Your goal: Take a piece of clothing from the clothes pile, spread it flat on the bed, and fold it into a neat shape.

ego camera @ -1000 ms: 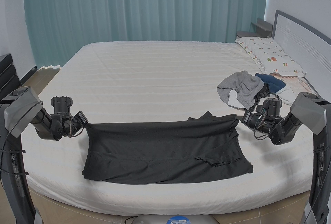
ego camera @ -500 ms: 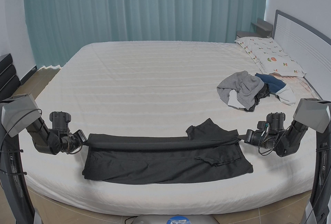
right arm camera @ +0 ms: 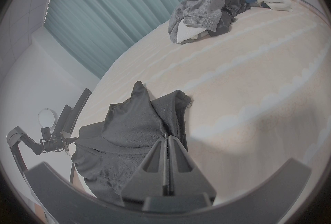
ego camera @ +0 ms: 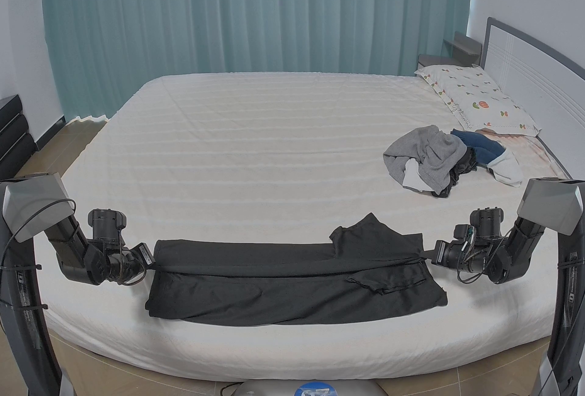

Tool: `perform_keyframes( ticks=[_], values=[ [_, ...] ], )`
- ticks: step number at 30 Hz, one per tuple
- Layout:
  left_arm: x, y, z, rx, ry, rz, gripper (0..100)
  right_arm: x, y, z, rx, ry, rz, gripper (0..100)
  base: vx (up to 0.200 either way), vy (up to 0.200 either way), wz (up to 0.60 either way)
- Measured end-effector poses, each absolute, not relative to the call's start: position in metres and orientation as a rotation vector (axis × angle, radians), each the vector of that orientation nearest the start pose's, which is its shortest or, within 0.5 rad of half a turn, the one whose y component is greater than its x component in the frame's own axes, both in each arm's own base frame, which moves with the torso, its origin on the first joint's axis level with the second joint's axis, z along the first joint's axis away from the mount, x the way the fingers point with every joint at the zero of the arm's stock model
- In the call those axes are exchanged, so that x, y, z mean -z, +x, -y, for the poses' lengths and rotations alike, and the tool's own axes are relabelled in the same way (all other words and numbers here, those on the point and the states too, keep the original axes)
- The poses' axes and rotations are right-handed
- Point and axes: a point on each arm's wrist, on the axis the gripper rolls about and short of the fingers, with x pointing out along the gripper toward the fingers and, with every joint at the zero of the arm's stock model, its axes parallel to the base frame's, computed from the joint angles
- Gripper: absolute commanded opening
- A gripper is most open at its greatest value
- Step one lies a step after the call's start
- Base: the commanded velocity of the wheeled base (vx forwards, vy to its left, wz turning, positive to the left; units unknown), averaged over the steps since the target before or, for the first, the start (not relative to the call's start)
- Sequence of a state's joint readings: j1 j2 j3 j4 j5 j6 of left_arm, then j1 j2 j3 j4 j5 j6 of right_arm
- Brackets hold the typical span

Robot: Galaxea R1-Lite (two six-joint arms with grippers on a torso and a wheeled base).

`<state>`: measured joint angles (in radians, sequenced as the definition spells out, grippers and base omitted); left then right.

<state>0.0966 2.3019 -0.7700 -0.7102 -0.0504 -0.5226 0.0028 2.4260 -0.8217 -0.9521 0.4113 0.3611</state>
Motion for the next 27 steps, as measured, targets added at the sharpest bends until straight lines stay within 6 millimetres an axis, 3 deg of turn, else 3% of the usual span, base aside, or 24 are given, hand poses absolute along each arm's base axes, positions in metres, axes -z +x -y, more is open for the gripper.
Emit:
perform_keyframes(
  ticks=[1, 2, 3, 4, 12, 19, 27],
  values=[
    [0.024, 0.350, -0.033, -0.258, -0.553, -0.793, 0, 0.042, 0.376, -0.010, -0.279, 0.477, -0.712, 0, 0.000, 0.000, 0.00],
    [0.024, 0.350, -0.033, -0.258, -0.553, -0.794, 0, 0.043, 0.376, -0.011, -0.278, 0.476, -0.714, 100, 0.000, 0.000, 0.00],
    [0.024, 0.350, -0.032, -0.258, -0.553, -0.796, 0, 0.043, 0.376, -0.011, -0.277, 0.476, -0.715, 100, 0.000, 0.000, 0.00],
    [0.024, 0.349, -0.032, -0.258, -0.553, -0.797, 100, 0.044, 0.376, -0.011, -0.277, 0.476, -0.714, 100, 0.000, 0.000, 0.00],
    [0.025, 0.346, -0.032, -0.260, -0.553, -0.806, 100, 0.042, 0.378, -0.012, -0.281, 0.484, -0.705, 100, 0.000, 0.000, 0.00],
    [0.017, 0.341, -0.033, -0.264, -0.561, -0.795, 100, 0.024, 0.383, -0.010, -0.268, 0.534, -0.661, 100, 0.000, 0.000, 0.00],
    [-0.002, 0.349, -0.034, -0.268, -0.639, -0.724, 100, -0.001, 0.393, -0.013, -0.228, 0.738, -0.615, 100, 0.000, 0.000, 0.00]
  ],
)
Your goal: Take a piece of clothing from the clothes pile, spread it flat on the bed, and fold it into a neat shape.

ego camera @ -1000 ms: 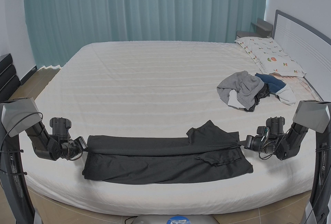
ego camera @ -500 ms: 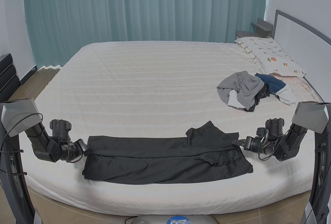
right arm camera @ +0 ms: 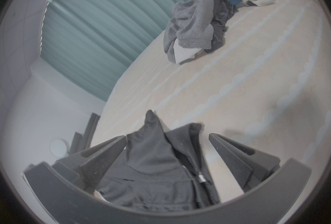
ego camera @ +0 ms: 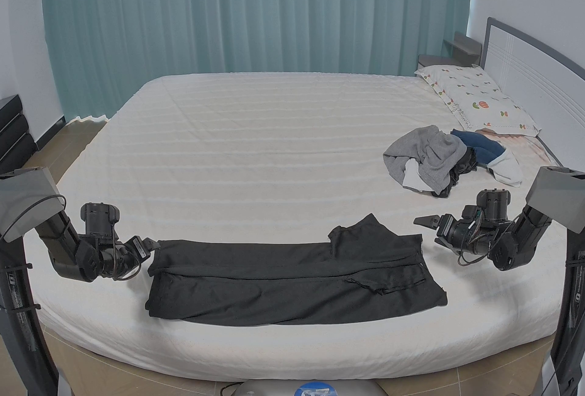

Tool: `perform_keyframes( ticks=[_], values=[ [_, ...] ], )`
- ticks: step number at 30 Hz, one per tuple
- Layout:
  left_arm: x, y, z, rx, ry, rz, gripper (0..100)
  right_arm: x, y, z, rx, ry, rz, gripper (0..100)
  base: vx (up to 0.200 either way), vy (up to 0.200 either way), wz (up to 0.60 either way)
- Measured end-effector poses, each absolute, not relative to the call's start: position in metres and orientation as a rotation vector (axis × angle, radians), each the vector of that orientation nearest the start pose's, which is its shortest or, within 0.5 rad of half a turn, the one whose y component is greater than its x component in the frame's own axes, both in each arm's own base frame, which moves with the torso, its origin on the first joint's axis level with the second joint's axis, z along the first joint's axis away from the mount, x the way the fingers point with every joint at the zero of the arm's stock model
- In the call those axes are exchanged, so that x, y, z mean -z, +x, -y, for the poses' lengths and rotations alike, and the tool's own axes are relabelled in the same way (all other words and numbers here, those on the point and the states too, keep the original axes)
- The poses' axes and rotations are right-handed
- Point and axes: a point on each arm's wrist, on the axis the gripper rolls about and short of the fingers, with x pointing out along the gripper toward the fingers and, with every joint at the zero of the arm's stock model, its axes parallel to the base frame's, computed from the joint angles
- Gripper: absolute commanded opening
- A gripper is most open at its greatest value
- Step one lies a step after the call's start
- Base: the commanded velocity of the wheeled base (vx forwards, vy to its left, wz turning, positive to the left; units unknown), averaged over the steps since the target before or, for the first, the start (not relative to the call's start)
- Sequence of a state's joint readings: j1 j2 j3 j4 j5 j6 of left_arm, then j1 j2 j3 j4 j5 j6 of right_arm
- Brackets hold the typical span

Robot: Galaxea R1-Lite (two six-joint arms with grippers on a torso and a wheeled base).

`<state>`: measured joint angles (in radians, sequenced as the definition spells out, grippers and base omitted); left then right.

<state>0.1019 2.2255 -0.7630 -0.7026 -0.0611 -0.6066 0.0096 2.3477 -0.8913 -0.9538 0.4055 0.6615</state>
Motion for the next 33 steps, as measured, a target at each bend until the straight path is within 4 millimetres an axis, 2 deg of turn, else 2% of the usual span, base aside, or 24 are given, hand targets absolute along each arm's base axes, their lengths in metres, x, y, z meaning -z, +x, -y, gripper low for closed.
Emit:
perform_keyframes(
  ticks=[6, 13, 23, 24, 33],
  values=[
    [-0.017, 0.381, -0.031, -0.260, -0.750, -0.635, 100, -0.002, 0.404, -0.018, -0.209, 0.805, -0.598, 100, 0.000, 0.000, 0.00],
    [-0.004, 0.407, -0.019, -0.219, -0.777, -0.662, 100, 0.009, 0.409, -0.019, -0.174, 0.875, -0.619, 100, 0.000, 0.000, 0.00],
    [0.014, 0.413, -0.007, -0.227, -0.740, -0.688, 100, 0.020, 0.407, -0.020, -0.133, 0.875, -0.639, 100, 0.000, 0.000, 0.00],
    [0.015, 0.414, -0.007, -0.228, -0.740, -0.690, 0, 0.021, 0.407, -0.020, -0.131, 0.875, -0.640, 100, 0.000, 0.000, 0.00],
    [0.022, 0.412, -0.008, -0.266, -0.725, -0.693, 0, 0.023, 0.409, -0.025, -0.123, 0.869, -0.660, 100, 0.000, 0.000, 0.00]
  ],
)
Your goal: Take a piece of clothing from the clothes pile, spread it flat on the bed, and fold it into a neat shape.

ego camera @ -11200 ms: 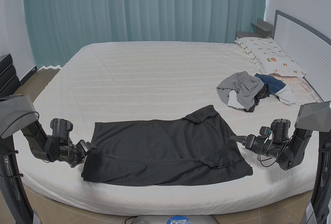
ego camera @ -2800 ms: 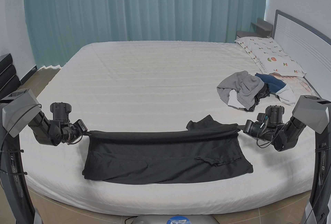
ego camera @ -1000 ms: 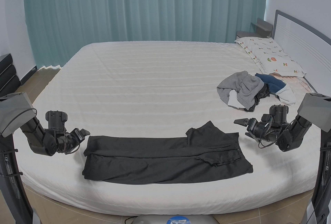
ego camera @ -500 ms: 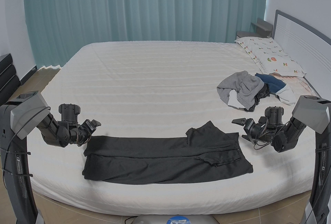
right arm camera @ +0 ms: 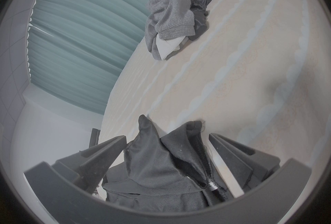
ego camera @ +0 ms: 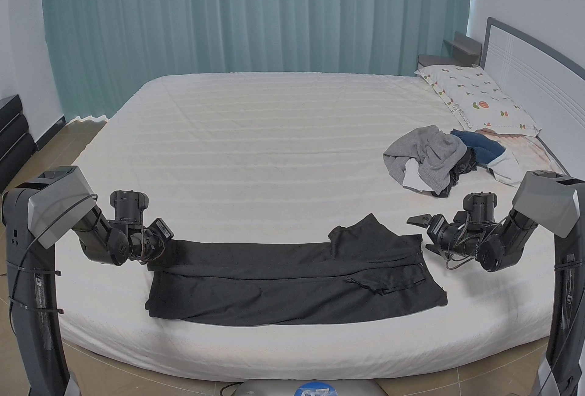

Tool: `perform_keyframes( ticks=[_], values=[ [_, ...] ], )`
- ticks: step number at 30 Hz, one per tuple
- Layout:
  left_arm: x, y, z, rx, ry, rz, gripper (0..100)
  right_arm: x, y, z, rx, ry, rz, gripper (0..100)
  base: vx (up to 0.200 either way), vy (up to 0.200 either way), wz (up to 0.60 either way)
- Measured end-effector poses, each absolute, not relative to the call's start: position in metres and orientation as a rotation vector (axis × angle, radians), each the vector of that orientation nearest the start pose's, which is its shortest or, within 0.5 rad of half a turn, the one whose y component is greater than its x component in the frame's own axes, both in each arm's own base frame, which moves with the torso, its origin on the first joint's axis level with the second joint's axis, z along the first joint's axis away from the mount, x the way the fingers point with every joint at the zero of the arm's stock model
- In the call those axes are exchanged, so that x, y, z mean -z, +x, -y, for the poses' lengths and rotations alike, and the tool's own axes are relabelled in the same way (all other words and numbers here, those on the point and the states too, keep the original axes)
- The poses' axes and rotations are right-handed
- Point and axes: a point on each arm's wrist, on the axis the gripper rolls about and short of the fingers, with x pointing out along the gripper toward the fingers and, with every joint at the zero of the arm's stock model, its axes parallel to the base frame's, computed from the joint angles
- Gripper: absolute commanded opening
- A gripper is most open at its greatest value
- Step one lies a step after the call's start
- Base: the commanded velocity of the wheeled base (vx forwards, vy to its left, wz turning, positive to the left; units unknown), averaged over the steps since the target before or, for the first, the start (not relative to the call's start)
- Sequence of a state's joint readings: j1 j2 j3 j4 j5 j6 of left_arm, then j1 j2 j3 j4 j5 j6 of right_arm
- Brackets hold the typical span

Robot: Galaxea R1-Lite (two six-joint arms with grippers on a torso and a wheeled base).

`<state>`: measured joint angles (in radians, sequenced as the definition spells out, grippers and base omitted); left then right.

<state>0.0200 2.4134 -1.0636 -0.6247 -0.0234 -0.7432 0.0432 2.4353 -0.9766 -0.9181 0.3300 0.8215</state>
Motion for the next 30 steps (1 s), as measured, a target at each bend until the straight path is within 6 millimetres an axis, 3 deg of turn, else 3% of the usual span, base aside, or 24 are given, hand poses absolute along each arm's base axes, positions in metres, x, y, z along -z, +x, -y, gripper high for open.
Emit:
perform_keyframes(
  ticks=[5, 6, 21, 22, 26, 27, 30],
  values=[
    [0.024, 0.412, -0.008, -0.281, -0.727, -0.693, 0, 0.026, 0.419, -0.030, -0.111, 0.857, -0.637, 100, 0.000, 0.000, 0.00],
    [0.024, 0.412, -0.008, -0.282, -0.728, -0.693, 0, 0.026, 0.420, -0.030, -0.107, 0.854, -0.633, 0, 0.000, 0.000, 0.00],
    [0.027, 0.407, -0.009, -0.294, -0.730, -0.706, 0, 0.036, 0.428, -0.033, -0.068, 0.838, -0.611, 0, 0.000, 0.000, 0.00],
    [0.027, 0.407, -0.009, -0.295, -0.731, -0.705, 0, 0.036, 0.429, -0.032, -0.066, 0.837, -0.609, 100, 0.000, 0.000, 0.00],
    [0.027, 0.406, -0.010, -0.296, -0.732, -0.709, 0, 0.036, 0.429, -0.032, -0.068, 0.833, -0.604, 100, 0.000, 0.000, 0.00],
    [0.027, 0.406, -0.010, -0.294, -0.734, -0.711, 100, 0.036, 0.429, -0.032, -0.069, 0.832, -0.603, 100, 0.000, 0.000, 0.00],
    [0.029, 0.403, -0.010, -0.293, -0.739, -0.721, 100, 0.035, 0.428, -0.031, -0.072, 0.832, -0.595, 100, 0.000, 0.000, 0.00]
  ],
)
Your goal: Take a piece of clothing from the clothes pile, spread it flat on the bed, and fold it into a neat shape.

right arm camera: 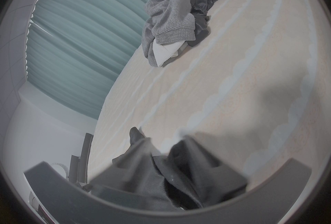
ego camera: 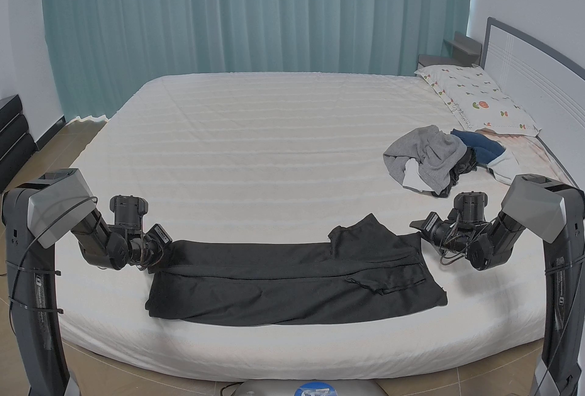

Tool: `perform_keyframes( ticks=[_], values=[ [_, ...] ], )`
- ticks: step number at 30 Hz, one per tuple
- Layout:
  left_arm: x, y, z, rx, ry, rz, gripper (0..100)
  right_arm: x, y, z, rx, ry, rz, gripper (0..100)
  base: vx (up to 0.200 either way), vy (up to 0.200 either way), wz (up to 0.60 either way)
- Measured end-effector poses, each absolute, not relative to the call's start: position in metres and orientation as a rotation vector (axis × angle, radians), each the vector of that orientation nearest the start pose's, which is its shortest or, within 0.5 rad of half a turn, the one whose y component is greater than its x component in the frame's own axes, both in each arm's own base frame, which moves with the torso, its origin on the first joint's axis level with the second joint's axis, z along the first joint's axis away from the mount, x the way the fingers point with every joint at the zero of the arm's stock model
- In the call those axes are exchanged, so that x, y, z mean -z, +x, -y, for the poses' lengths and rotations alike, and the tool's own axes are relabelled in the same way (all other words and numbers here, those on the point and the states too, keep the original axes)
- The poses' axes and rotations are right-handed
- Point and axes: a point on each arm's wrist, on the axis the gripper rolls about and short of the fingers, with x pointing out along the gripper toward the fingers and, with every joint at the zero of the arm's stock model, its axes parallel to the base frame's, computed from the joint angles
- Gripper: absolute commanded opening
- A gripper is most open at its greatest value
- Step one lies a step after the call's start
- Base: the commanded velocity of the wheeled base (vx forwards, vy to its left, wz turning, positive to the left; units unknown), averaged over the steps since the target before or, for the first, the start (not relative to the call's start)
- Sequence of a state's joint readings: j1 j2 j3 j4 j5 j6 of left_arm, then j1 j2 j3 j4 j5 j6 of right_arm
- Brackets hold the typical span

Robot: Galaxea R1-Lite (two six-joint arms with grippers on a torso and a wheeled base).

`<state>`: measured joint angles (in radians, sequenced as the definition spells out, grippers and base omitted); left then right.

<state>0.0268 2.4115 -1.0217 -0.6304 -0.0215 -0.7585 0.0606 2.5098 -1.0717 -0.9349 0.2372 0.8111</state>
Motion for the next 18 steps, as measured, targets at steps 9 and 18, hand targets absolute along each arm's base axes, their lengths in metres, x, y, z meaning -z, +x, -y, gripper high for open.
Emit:
perform_keyframes(
  ticks=[9, 18],
  values=[
    [0.025, 0.403, -0.013, -0.297, -0.818, -0.695, 100, 0.005, 0.416, -0.028, -0.118, 0.792, -0.539, 100, 0.000, 0.000, 0.00],
    [0.018, 0.403, -0.018, -0.296, -0.871, -0.661, 100, -0.016, 0.400, -0.067, -0.265, 0.663, -0.627, 100, 0.000, 0.000, 0.00]
  ],
)
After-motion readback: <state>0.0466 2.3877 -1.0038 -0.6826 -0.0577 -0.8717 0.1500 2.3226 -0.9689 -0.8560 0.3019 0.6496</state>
